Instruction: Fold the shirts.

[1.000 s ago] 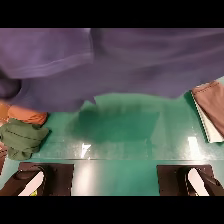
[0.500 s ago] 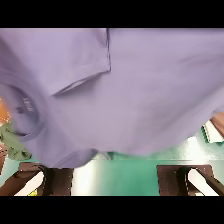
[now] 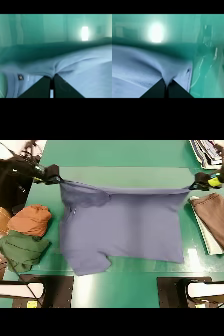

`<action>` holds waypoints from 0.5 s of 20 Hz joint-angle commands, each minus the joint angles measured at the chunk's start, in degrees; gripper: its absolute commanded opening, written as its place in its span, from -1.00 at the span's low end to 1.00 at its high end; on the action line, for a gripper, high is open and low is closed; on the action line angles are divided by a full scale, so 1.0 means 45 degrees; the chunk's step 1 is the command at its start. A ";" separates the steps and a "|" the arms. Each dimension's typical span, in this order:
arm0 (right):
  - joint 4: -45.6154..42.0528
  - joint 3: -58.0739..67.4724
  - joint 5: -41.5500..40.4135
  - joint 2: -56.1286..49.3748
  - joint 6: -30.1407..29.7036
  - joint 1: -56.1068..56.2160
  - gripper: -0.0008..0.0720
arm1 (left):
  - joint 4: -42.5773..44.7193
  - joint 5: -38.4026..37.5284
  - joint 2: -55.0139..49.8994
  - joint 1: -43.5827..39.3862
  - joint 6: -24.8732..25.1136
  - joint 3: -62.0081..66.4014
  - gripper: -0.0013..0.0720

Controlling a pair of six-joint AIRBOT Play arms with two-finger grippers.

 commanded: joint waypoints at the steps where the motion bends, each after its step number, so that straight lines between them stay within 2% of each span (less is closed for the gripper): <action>1: -0.0141 0.1666 -0.0631 -0.2288 0.0170 0.0165 -0.94 | -0.0039 0.1996 -0.1972 0.0010 0.0350 0.0423 -0.90; 3: -0.0141 0.2822 -0.0675 -0.2856 0.0311 0.0165 -0.94 | -0.0029 0.2934 -0.2098 0.0010 0.0359 0.0724 -0.90; 5: -0.0165 0.3376 -0.0680 -0.2929 0.0306 0.0165 -0.94 | 0.0015 0.2647 -0.2093 0.0029 0.0355 0.1185 -0.90; 7: -0.0257 0.3206 -0.0583 -0.2647 0.0296 0.0165 -0.94 | 0.0257 0.1044 -0.2093 0.0024 0.0447 0.1749 -0.90; 10: -0.0277 0.1258 -0.0879 -0.1569 0.0272 0.0165 -0.94 | 0.1049 -0.0835 -0.1919 -0.0092 0.0447 0.1569 -0.90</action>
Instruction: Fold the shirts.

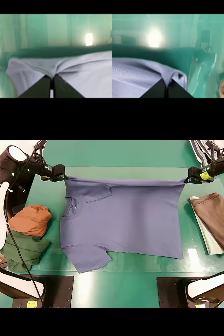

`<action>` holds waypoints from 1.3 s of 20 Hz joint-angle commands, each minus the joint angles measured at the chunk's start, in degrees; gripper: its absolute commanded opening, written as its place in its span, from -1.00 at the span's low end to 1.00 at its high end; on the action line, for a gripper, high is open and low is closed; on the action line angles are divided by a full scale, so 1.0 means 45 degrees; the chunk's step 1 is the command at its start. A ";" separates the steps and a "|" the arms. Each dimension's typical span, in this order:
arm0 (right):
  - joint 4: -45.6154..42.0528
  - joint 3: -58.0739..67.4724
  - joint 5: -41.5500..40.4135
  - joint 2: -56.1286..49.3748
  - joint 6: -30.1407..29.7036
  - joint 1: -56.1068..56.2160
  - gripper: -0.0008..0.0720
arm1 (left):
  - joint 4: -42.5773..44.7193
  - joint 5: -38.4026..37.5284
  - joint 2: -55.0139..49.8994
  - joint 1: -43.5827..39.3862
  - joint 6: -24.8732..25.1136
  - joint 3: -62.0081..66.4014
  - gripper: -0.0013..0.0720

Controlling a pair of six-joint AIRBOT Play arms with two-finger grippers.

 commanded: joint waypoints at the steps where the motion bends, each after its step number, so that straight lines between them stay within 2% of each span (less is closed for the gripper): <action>1: -0.0068 -0.1943 -0.0588 0.1015 0.0010 0.0010 -0.94 | 0.1200 -0.1681 0.0199 -0.0185 0.0039 -0.0345 -0.90; 6: -0.0049 -0.6363 -0.2327 0.2749 -0.0029 0.0345 -0.93 | 0.1734 -0.0510 0.0986 -0.0738 0.0053 -0.3706 -0.90; 9: -0.0019 -0.7757 -0.2924 0.3128 -0.0019 0.0461 -0.93 | 0.1710 -0.0189 0.0971 -0.0787 -0.0204 -0.5299 -0.89; 10: 0.0083 -0.7990 -0.2948 0.3147 -0.0019 0.0461 -0.79 | 0.1734 -0.0107 0.0971 -0.0772 -0.0491 -0.5571 -0.43; 11: 0.0073 -0.8068 -0.2817 0.3143 -0.0019 0.0461 -0.02 | 0.1763 -0.0199 0.0971 -0.0772 -0.0549 -0.5620 0.46; 12: 0.0063 -0.8038 -0.2516 0.3191 -0.0019 0.0442 0.20 | 0.1773 -0.0364 0.1171 -0.0772 -0.0602 -0.5620 0.46; 13: 0.0068 -0.8048 -0.2181 0.3356 -0.0019 0.0369 0.20 | 0.1846 -0.0539 0.1520 -0.0772 -0.0471 -0.5625 0.35; 16: 0.0073 -0.8204 -0.1137 0.4537 -0.0248 -0.0044 0.20 | 0.3075 -0.1287 0.3487 -0.0772 -0.0398 -0.6125 0.36; 19: 0.0073 -0.9083 -0.0704 0.6246 -0.0408 -0.0437 0.20 | 0.3283 -0.1462 0.6101 -0.0777 -0.0554 -0.8655 0.36; 22: 0.0078 -0.9972 -0.1010 0.7631 -0.0413 -0.0554 0.20 | 0.2472 -0.1690 0.8514 -0.0777 -0.1418 -1.2138 0.36; 26: 0.0097 -1.0423 -0.1375 0.8359 -0.0427 -0.0491 0.20 | 0.0699 -0.1389 1.0501 -0.0777 -0.1749 -1.5650 0.36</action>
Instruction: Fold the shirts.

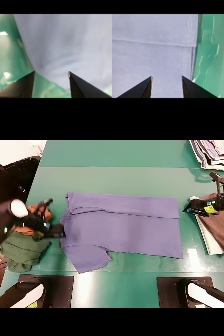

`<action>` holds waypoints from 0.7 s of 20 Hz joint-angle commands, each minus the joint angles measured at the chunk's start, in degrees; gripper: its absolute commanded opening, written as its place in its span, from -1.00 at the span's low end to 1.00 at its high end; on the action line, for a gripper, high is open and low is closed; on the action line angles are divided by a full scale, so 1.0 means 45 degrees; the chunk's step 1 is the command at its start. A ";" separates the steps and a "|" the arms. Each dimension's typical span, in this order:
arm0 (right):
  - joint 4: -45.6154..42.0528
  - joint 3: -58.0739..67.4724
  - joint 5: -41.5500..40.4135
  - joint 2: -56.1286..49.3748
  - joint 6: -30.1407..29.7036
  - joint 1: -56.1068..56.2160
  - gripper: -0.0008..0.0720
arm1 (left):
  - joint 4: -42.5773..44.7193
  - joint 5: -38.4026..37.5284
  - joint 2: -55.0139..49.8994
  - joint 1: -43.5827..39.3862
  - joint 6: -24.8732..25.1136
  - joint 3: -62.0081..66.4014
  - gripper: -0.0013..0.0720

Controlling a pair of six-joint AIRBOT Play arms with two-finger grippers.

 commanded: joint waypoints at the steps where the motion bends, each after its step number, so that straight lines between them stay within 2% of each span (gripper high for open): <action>1: 0.0044 -0.0384 -0.0165 0.0665 -0.0117 -0.0015 0.20 | -0.1443 0.0355 0.1656 0.0010 -0.0423 -0.2895 0.36; 3: 0.0661 -0.0389 -0.0199 0.0661 -0.0573 -0.0015 0.20 | -0.1851 0.0855 0.1690 0.0010 -0.0495 -0.3633 0.36; 7: 0.1341 -0.0384 -0.0335 0.0661 -0.0607 -0.0019 0.20 | -0.3356 0.2375 0.1690 0.0010 -0.0170 -0.4449 0.36; 11: 0.1336 -0.0389 -0.0209 0.0665 -0.0607 -0.0015 0.20 | -0.4099 0.2584 0.1681 0.0010 0.0291 -0.4668 0.30; 12: 0.1268 -0.0389 0.0058 0.0665 -0.0646 -0.0029 0.20 | -0.4109 0.2540 0.1681 0.0010 0.0359 -0.4643 -0.56; 13: 0.1151 -0.0393 0.0481 0.0661 -0.0743 -0.0126 0.20 | -0.4114 0.2414 0.1681 0.0010 0.0631 -0.4532 -0.88; 14: 0.1059 -0.0471 0.0908 0.0670 -0.0792 -0.0330 0.20 | -0.4104 0.2181 0.1681 0.0010 0.0622 -0.4323 -0.90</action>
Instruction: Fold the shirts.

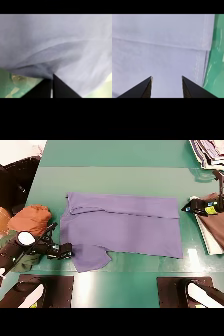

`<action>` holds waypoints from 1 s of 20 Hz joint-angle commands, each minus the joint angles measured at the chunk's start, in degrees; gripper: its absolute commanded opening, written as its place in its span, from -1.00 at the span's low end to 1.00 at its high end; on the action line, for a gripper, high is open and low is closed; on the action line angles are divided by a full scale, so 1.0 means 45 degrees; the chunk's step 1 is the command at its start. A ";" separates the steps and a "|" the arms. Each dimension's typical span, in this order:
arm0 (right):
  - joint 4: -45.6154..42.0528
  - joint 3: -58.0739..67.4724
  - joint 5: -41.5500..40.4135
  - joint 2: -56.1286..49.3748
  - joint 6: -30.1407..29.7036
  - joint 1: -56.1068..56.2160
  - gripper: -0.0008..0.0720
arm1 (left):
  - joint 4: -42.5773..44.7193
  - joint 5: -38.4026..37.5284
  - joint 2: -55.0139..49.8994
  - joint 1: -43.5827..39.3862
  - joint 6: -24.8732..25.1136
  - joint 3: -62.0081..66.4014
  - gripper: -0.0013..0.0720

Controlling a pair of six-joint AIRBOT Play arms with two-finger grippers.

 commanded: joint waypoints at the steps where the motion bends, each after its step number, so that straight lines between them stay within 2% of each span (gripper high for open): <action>1: -0.0359 -0.0374 0.1161 0.0107 -0.0146 -0.0554 0.20 | -0.0384 -0.0500 0.0034 0.0010 0.0355 0.0432 -0.90; 5: -0.2025 -0.3303 0.1729 0.1020 -0.0136 -0.2837 0.20 | -0.0146 -0.1457 0.0087 0.0010 0.0695 0.1773 -0.90; 6: -0.2254 -0.4133 0.1865 0.1137 -0.0136 -0.3541 0.30 | -0.0170 -0.1447 0.0087 0.0010 0.0797 0.2035 -0.90; 9: -0.2079 -0.6382 0.1705 0.1146 -0.0141 -0.4988 0.31 | -0.0170 -0.1370 0.0087 0.0010 0.0991 0.2458 -0.90; 15: -0.1073 -0.7810 0.0311 0.1151 -0.0126 -0.3677 0.24 | -0.0136 -0.1360 0.0087 0.0010 0.1010 0.2467 -0.90; 18: -0.0729 -0.7810 -0.0204 0.1151 -0.0112 -0.2880 -0.16 | 0.0262 -0.1472 0.0087 0.0010 0.1229 0.2467 -0.90; 20: -0.0767 -0.7805 -0.0165 0.1156 -0.0141 -0.2506 -0.81 | 0.1141 -0.2089 0.0087 0.0010 0.1214 0.2531 -0.90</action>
